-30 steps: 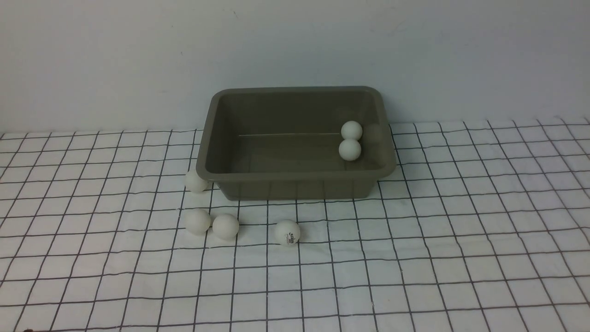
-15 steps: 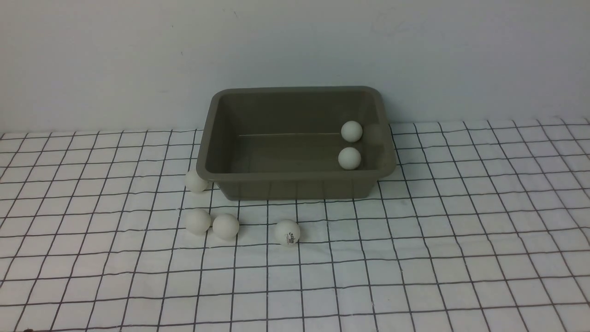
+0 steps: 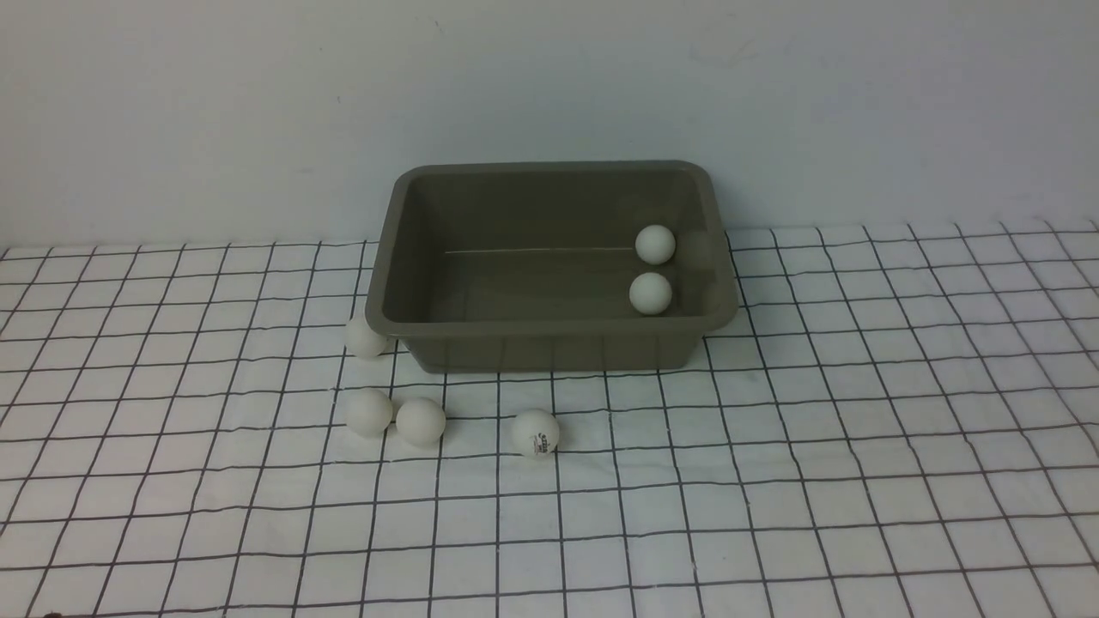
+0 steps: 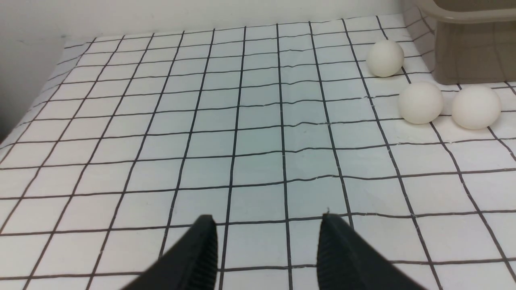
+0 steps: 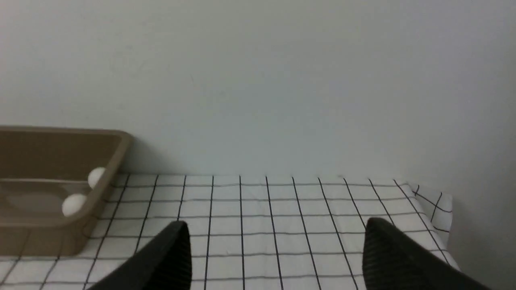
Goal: Put the table tennis balls into the box on the white checkered tablecloth.
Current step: 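Reach for and grasp a ping pong ball on the table beside the basket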
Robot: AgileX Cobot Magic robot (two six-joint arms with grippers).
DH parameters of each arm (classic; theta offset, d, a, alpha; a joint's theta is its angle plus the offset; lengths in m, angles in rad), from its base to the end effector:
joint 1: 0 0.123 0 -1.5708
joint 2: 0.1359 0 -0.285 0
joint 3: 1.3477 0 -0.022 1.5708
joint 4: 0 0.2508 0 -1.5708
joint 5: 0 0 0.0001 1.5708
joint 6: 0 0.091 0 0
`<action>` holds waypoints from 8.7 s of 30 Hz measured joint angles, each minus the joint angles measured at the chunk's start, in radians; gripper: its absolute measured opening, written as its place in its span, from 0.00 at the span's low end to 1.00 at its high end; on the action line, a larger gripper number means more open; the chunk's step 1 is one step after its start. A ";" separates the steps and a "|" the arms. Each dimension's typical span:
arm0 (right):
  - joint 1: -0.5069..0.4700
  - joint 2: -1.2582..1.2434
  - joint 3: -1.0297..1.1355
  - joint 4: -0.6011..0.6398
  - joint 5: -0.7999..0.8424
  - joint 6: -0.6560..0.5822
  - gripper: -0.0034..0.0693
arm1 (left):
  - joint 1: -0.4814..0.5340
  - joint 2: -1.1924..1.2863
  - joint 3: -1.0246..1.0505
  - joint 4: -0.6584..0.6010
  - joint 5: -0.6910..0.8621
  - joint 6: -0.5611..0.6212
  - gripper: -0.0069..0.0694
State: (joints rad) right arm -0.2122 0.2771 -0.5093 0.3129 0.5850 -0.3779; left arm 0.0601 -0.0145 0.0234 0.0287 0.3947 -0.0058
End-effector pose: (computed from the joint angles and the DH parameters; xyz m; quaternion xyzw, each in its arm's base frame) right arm 0.0592 0.0031 0.3154 -0.0142 0.7863 -0.0335 0.6167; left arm 0.0517 0.0041 0.1707 -0.0192 0.8094 0.0282 0.5863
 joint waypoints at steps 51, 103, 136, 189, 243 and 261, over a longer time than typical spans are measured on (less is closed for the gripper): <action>0.243 -0.290 0.521 0.013 -0.123 -0.009 0.76 | 0.000 0.000 0.000 0.000 0.000 0.000 0.50; 0.255 -0.290 0.526 -0.199 -0.170 0.203 0.76 | 0.000 0.000 0.000 0.000 0.000 0.000 0.50; 0.255 -0.290 0.526 -0.263 -0.174 0.284 0.76 | 0.000 0.000 0.000 0.000 0.000 0.000 0.50; 0.255 -0.290 0.527 -0.265 -0.174 0.280 0.76 | 0.000 0.055 -0.411 -0.641 -0.063 0.116 0.50; 0.255 -0.290 0.527 -0.265 -0.174 0.277 0.76 | 0.148 1.974 -1.441 -0.943 0.450 1.751 0.69; 0.255 -0.290 0.527 -0.265 -0.174 0.277 0.76 | 0.061 2.168 -1.579 -0.975 0.462 1.775 0.69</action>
State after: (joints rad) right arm 0.0430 -0.0124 0.0172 0.0478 0.4109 -0.1006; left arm 0.1213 2.1534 -1.5560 -0.9459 0.8567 1.7690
